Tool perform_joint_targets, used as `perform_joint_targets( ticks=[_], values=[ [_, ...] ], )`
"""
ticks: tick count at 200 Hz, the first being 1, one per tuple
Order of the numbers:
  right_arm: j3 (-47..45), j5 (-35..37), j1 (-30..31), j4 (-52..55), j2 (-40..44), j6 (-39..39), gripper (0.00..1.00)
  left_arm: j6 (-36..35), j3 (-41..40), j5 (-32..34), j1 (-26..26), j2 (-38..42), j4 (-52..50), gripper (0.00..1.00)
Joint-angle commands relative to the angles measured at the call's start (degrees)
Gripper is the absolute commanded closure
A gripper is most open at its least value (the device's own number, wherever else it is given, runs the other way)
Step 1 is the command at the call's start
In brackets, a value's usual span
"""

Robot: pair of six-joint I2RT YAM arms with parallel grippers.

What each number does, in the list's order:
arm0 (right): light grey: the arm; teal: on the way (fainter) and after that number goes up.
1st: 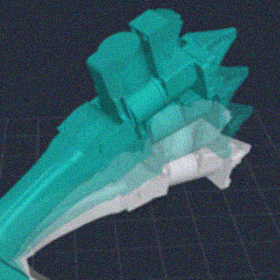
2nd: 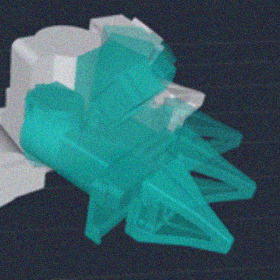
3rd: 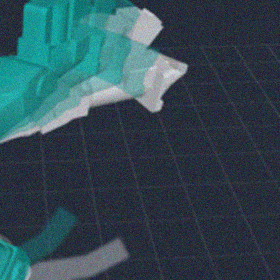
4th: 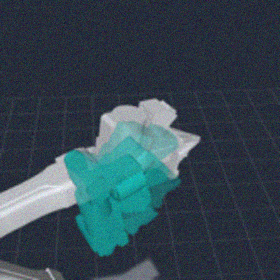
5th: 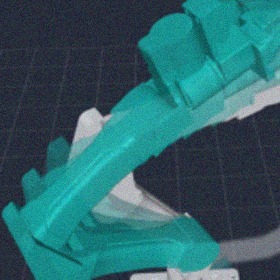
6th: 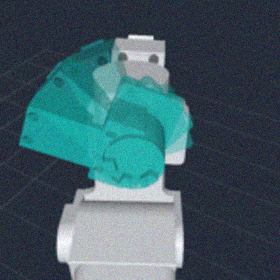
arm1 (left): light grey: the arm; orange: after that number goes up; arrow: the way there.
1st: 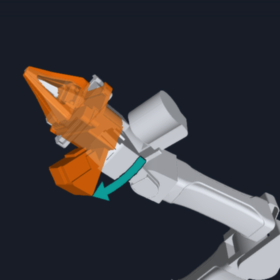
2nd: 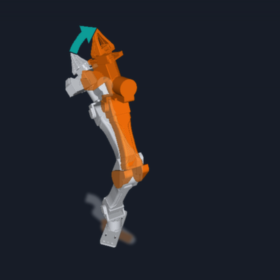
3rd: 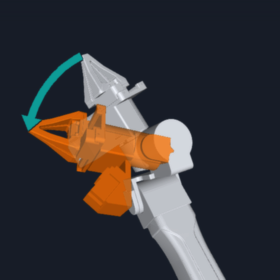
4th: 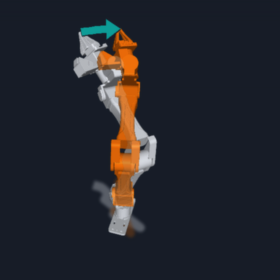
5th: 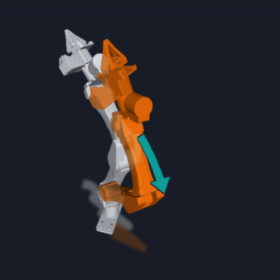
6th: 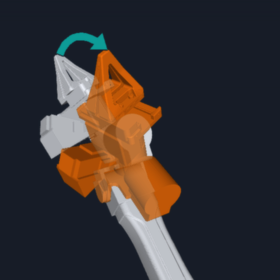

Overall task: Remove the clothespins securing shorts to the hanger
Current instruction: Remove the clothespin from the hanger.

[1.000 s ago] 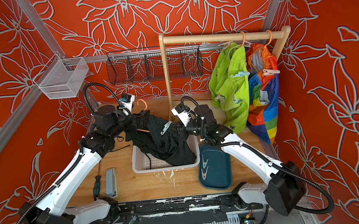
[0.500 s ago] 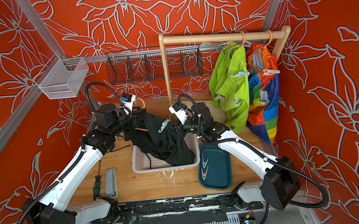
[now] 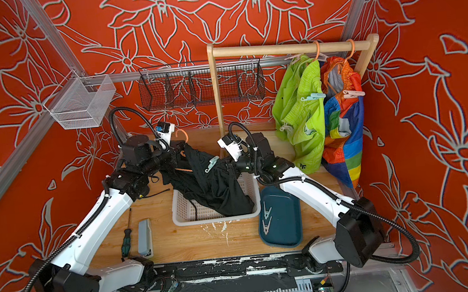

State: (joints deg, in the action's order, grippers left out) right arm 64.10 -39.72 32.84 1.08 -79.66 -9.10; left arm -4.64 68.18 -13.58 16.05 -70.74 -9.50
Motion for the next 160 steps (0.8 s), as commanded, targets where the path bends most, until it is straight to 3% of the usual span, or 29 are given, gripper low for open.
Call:
perform_joint_targets(
  ticks=[1, 13, 45, 65, 131, 146, 160],
  values=[
    [3.2, -1.1, 0.5, -2.3, -0.4, 1.0, 1.0, 0.0, 0.1, -0.7, -0.4, 1.3, 0.4, 1.0],
    [3.4, -1.2, 0.5, -2.3, -0.5, 0.9, 1.0, 0.2, 0.1, -1.1, -0.5, 1.2, 0.5, 1.0],
    [4.4, -1.5, 0.6, -1.5, -0.6, 1.0, 1.0, 0.4, 0.2, -2.4, -0.7, 0.6, 0.2, 0.59],
    [4.8, -2.3, 0.5, -1.4, -0.4, 0.7, 1.0, 0.3, 0.5, -2.6, -0.7, -0.2, -0.2, 0.55],
    [5.3, -4.1, 2.6, -1.3, 1.8, 0.2, 1.0, 1.7, 0.7, -1.8, -2.1, -2.9, 1.6, 0.6],
    [5.3, -4.0, 3.1, -1.3, 1.7, 0.2, 1.0, 2.1, 0.7, -2.2, -2.3, -3.1, 1.7, 0.71],
    [5.1, -3.6, 3.3, -1.3, 1.7, 0.4, 1.0, 2.1, 0.8, -2.3, -2.5, -3.0, 1.6, 0.93]
  ],
)
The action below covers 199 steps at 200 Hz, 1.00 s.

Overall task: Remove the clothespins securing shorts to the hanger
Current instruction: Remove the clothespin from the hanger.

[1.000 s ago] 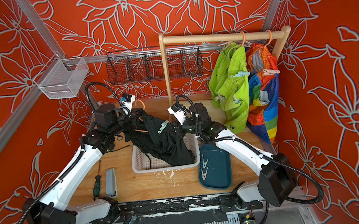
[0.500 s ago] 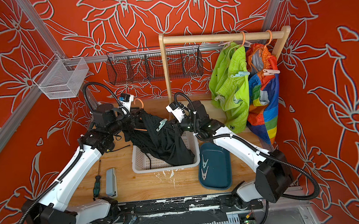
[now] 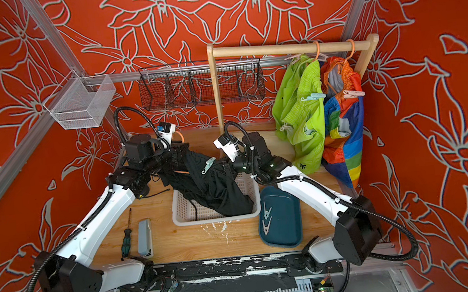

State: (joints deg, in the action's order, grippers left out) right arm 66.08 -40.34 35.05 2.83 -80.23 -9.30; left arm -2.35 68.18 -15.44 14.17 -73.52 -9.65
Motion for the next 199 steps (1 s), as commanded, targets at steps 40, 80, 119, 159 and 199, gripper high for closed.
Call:
perform_joint_targets(
  ticks=[40, 80, 119, 159, 199],
  values=[
    [3.1, 0.7, 0.9, -1.4, 1.5, 2.0, 1.0, 0.1, 0.6, -0.3, -0.6, 0.6, 2.0, 1.0],
    [4.5, 10.9, 0.6, 6.2, 1.6, 6.5, 0.51, 1.2, 1.0, -0.7, -0.6, 0.2, 2.0, 1.0],
    [2.9, 32.2, 0.6, 14.4, 7.9, 14.1, 0.19, 1.6, 3.4, -0.3, -0.6, -2.0, -0.2, 1.0],
    [-5.2, 39.4, 1.9, 10.8, 21.3, 21.8, 0.08, 0.6, 8.9, -1.3, 0.4, -6.2, -6.0, 1.0],
    [-6.6, 31.1, 2.3, 10.9, 26.5, 30.3, 0.03, -3.5, 13.0, 0.6, 5.2, -8.1, -12.5, 1.0]
  ],
)
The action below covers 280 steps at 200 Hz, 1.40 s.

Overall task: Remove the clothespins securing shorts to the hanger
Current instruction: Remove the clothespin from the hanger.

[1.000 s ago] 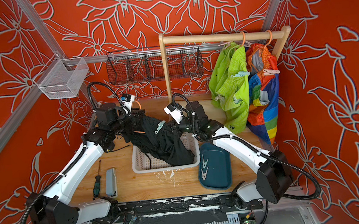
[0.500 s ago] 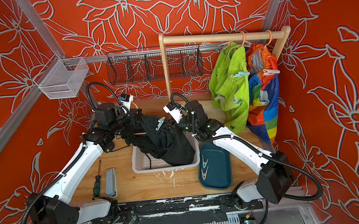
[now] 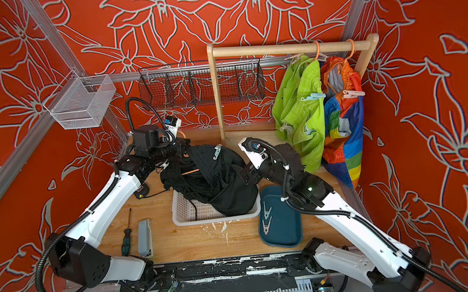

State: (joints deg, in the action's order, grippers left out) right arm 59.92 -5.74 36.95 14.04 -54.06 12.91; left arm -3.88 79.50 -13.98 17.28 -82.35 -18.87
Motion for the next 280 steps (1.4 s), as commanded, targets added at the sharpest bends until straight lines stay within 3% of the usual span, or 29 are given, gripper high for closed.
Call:
perform_joint_targets(
  ticks=[1, 21, 59, 120, 181, 280],
  values=[
    [-0.4, -3.6, 0.5, -0.3, 0.3, 8.3, 0.03, -1.9, 1.6, -0.9, 2.1, 0.8, -3.3, 1.0],
    [1.1, -7.2, 1.2, -0.1, 0.1, 11.0, 0.03, -1.7, 0.7, -2.8, 2.1, 1.0, -4.5, 1.0],
    [7.5, -6.1, 2.9, 6.7, -4.1, 16.4, 0.08, -1.9, 1.8, -5.2, 2.1, 0.3, -7.0, 1.0],
    [12.3, 4.9, 10.0, 11.0, -10.9, 24.1, 0.1, -1.6, 2.2, -7.3, 1.6, 0.6, -7.8, 1.0],
    [12.3, 15.6, 10.4, 6.9, -14.5, 32.1, 0.1, -1.0, 1.7, -8.5, 0.2, 1.8, -7.1, 1.0],
    [16.4, 11.9, 7.0, 6.8, -21.4, 33.8, 0.19, -0.4, 1.3, -9.7, -0.8, 2.6, -6.4, 1.0]
  ],
)
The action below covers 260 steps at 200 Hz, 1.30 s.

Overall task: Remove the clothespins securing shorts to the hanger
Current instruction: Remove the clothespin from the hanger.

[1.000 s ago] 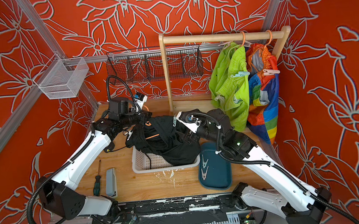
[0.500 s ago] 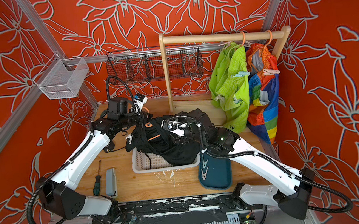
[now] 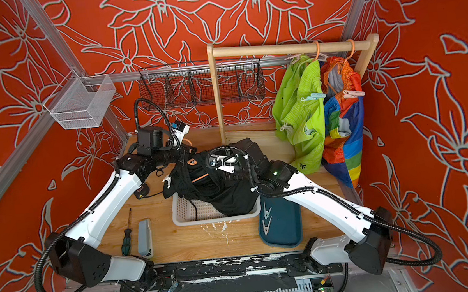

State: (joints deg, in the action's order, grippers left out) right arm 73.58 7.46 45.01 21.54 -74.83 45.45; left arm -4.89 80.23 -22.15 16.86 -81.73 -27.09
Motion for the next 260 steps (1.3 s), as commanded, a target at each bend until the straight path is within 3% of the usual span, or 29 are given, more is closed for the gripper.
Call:
perform_joint_targets(
  ticks=[1, 208, 260],
  values=[
    [2.7, -1.3, -1.1, -0.7, -0.6, 1.2, 0.19, 0.6, 0.5, -1.5, -0.3, 2.0, 1.8, 1.0],
    [5.0, -4.5, -3.5, 2.0, -4.3, -0.8, 0.56, 1.0, 0.2, -2.3, -1.2, 2.2, 2.6, 1.0],
    [4.8, -3.9, -4.2, 1.9, -4.8, -0.5, 0.54, 1.0, 0.1, -2.4, -1.3, 2.4, 2.7, 1.0]
  ],
)
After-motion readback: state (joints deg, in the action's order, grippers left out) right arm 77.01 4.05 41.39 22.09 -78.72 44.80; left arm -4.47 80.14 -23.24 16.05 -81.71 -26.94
